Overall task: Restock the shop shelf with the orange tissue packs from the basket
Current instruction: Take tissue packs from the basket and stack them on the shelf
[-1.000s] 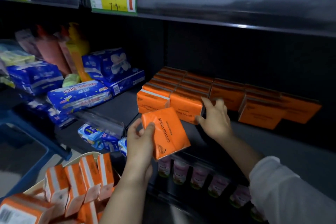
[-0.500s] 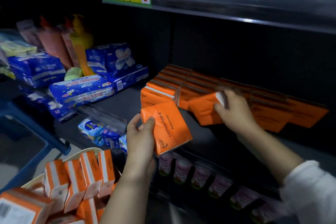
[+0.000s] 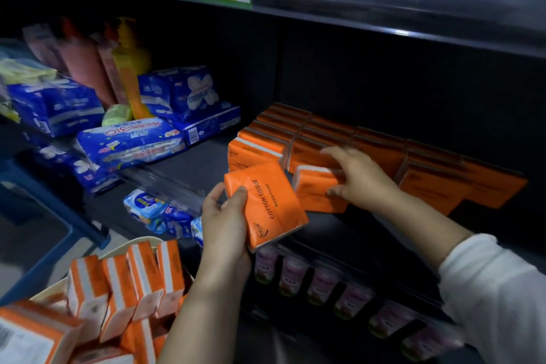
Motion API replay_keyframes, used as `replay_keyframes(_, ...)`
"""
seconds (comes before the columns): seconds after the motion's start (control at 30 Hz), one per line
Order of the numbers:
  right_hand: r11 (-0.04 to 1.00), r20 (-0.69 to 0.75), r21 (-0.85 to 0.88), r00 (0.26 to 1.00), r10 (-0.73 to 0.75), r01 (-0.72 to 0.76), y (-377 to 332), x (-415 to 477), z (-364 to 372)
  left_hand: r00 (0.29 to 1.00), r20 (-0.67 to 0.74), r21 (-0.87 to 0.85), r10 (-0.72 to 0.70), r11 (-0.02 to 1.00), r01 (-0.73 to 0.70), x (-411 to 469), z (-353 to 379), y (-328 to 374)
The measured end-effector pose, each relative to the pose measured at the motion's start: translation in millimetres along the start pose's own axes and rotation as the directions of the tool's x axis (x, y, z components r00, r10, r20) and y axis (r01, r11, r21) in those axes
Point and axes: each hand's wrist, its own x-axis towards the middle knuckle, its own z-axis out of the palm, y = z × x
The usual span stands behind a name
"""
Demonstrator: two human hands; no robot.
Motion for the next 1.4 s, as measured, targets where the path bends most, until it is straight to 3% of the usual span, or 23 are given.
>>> replay_keyframes(0.13,0.999,0.022,0.036,1.000,0.021,-0.022,12,-5,18,1.000,-0.002,0.002,-0.007,1.000,0.007,-2,2,1)
replay_keyframes(0.37,1.000,-0.124,-0.011,0.992,0.012,-0.014,8,-4,32,0.999,-0.029,0.021,-0.017,1.000,0.017,1,-3,1)
replay_keyframes(0.57,0.995,-0.259,-0.050,0.963,0.074,-0.090,-1,12,37,0.999,-0.028,0.004,-0.046,0.999,0.046,2,0,1)
replay_keyframes(0.77,0.992,-0.248,-0.038,0.963,0.106,-0.119,-8,17,44,0.998,-0.019,-0.012,-0.062,0.998,0.062,3,3,0)
replay_keyframes(0.83,0.989,-0.261,0.022,0.954,0.144,-0.143,-8,12,43,0.998,-0.006,-0.010,-0.066,0.998,0.066,1,3,0)
replay_keyframes(0.93,0.963,-0.391,0.255,0.902,0.182,-0.084,-13,-5,35,0.997,0.018,0.002,-0.070,0.998,0.070,-4,5,2)
replay_keyframes(1.0,0.912,-0.379,0.411,0.909,0.172,-0.001,-19,-19,28,0.998,0.054,0.140,-0.014,0.990,0.006,-7,7,1)
replay_keyframes(1.07,0.875,-0.255,0.476,0.966,0.044,0.086,-26,-33,24,0.977,0.167,0.390,0.131,0.902,-0.188,-9,7,-4)
replay_keyframes(1.17,0.873,0.015,0.467,0.986,-0.164,0.138,-34,-43,28,0.851,0.454,0.666,0.265,0.533,-0.521,-10,4,-11)
replay_keyframes(1.27,0.874,0.056,0.478,0.990,-0.129,0.086,-39,-42,32,0.789,0.548,0.751,0.280,0.251,-0.611,-9,1,-14)
replay_keyframes(1.33,0.852,-0.001,0.521,0.998,-0.059,0.051,-46,-38,35,0.767,0.494,0.780,0.411,0.181,-0.599,-7,-1,-10)
replay_keyframes(1.4,0.816,-0.071,0.578,0.996,0.062,-0.009,-53,-29,44,0.765,0.361,0.817,0.534,0.214,-0.535,-5,-6,-3)
